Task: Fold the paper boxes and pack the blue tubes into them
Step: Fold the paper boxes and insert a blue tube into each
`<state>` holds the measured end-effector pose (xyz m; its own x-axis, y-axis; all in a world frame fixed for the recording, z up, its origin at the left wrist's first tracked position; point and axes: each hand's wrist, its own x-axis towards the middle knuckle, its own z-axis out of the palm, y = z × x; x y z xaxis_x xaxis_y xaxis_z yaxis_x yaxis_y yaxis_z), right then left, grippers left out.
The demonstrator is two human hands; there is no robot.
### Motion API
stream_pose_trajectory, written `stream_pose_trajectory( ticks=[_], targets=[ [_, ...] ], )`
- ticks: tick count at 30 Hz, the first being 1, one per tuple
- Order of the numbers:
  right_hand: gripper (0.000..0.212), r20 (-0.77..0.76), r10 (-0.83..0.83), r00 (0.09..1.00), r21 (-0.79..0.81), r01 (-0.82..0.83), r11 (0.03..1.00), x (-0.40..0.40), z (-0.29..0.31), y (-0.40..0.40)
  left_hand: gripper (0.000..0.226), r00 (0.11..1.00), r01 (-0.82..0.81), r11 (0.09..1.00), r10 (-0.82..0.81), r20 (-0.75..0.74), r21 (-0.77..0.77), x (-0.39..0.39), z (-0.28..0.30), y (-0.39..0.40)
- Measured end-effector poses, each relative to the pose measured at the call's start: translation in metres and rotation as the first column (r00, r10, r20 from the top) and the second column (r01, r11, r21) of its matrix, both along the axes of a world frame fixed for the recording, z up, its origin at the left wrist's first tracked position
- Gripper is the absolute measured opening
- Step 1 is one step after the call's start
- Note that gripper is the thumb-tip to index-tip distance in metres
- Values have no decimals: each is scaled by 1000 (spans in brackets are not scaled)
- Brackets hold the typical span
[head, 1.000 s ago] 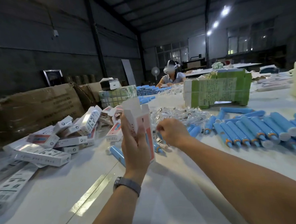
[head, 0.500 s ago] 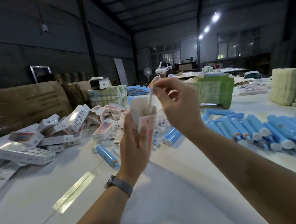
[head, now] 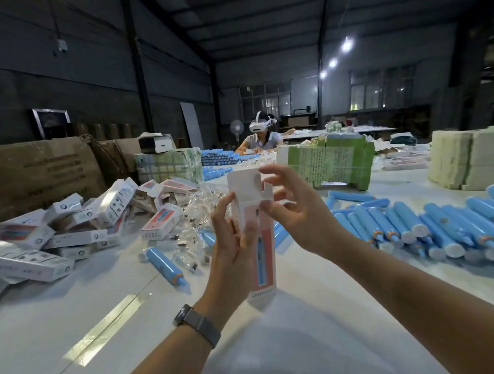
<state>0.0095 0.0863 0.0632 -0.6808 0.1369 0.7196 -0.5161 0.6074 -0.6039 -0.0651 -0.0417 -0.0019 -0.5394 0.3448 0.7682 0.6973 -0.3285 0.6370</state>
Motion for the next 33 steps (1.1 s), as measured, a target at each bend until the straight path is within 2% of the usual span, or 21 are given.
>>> stream_pose_trajectory(
  ticks=[3, 6, 10, 16, 22, 28, 33],
  targets=[
    [35, -20, 93, 995, -146, -95, 985, 4, -8, 1, 36, 992, 118, 993, -119, 38, 26, 3, 1, 1],
    [32, -77, 91, 993, -203, -105, 974, 5, -9, 0, 35, 982, 176, 984, -177, 57, 35, 3, 2, 0],
    [29, -120, 79, 990, -182, -100, 978, 6, -12, -1, 36, 976, 207, 978, -208, 66, 28, 3, 3, -1],
    [18, -50, 31, 998, -121, -37, 992, 7, -12, 5, 39, 974, 217, 976, -217, 70, 20, 4, 3, -1],
    [24, -83, 86, 993, -72, -92, 993, 12, -2, 8, 37, 971, 228, 974, -228, 72, 8, 5, 4, -1],
    [39, -141, 70, 988, -28, -75, 997, 12, 2, 6, 37, 969, 234, 972, -233, 84, -9, 6, 6, -2],
    [27, -82, 59, 995, 59, -54, 997, 13, 5, 7, 39, 966, 234, 972, -234, 107, 8, 9, 5, -1]
  ],
)
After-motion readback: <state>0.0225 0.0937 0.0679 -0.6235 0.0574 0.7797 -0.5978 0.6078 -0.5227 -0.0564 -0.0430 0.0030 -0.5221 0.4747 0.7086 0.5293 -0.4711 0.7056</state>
